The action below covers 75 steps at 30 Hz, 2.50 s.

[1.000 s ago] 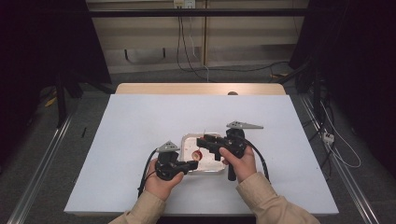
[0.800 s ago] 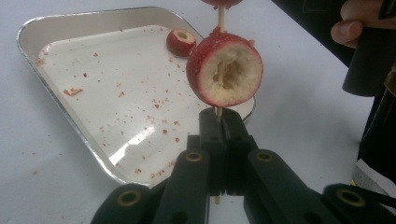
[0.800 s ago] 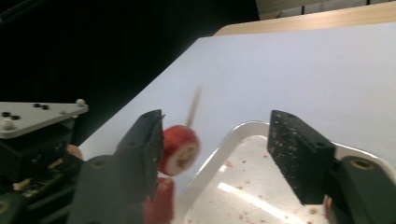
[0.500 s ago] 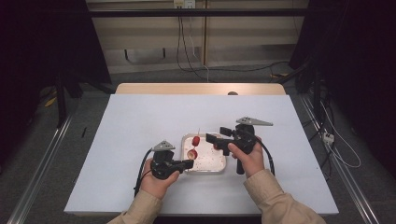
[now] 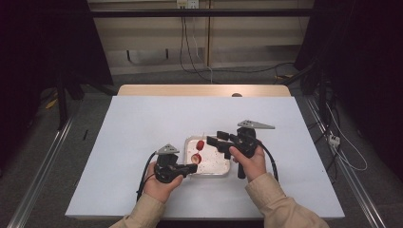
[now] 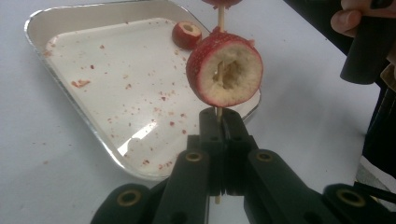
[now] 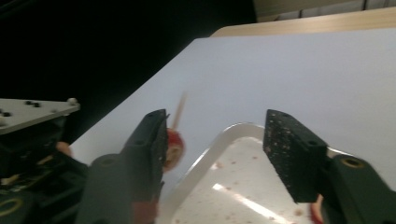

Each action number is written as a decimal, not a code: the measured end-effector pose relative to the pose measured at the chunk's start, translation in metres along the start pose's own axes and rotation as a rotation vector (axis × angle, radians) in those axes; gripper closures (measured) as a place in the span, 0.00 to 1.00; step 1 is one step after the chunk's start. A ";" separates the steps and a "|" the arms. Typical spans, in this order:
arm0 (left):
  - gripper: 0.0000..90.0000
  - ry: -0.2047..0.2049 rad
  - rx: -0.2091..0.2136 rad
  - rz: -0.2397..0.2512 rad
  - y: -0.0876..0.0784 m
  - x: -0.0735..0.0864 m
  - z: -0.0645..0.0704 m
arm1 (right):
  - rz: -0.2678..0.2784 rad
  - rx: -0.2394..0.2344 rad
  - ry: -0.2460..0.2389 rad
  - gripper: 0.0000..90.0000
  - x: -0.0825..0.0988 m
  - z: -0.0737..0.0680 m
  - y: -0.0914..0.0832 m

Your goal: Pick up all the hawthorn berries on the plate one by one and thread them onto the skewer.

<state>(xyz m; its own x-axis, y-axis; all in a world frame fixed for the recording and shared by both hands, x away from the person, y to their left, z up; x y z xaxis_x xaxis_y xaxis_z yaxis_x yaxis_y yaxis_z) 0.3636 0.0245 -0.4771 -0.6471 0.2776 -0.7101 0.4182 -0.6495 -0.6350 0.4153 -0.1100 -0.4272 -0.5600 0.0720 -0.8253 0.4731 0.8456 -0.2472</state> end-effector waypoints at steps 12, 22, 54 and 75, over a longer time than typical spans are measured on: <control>1.00 0.003 0.003 -0.002 0.001 -0.001 0.005 | -0.015 -0.064 0.022 0.75 0.005 -0.019 0.019; 1.00 -0.015 0.007 0.003 0.000 -0.003 0.006 | -0.010 -0.086 0.042 0.65 0.008 -0.023 0.023; 0.99 -0.023 -0.024 0.020 -0.008 -0.003 -0.013 | -0.232 0.276 -0.171 0.79 0.033 0.061 -0.001; 0.99 -0.023 -0.017 0.018 -0.009 -0.004 -0.013 | -0.251 0.317 -0.161 0.76 0.041 0.076 0.003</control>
<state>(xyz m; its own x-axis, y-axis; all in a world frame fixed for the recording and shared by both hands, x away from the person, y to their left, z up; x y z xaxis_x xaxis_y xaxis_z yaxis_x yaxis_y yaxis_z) 0.3708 0.0389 -0.4727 -0.6537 0.2491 -0.7146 0.4408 -0.6422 -0.6271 0.4459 -0.1446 -0.5003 -0.5828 -0.2202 -0.7822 0.5352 0.6203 -0.5734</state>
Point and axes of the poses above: each handheld gripper's, and its own axes: y roughly forward along the jaws, x roughly out of its underside, z roughly to its right, the point moved 8 cm from there along y, roughly forward along the jaws, and after that the axes turned 11 degrees about -x, right-handed, at the moved point
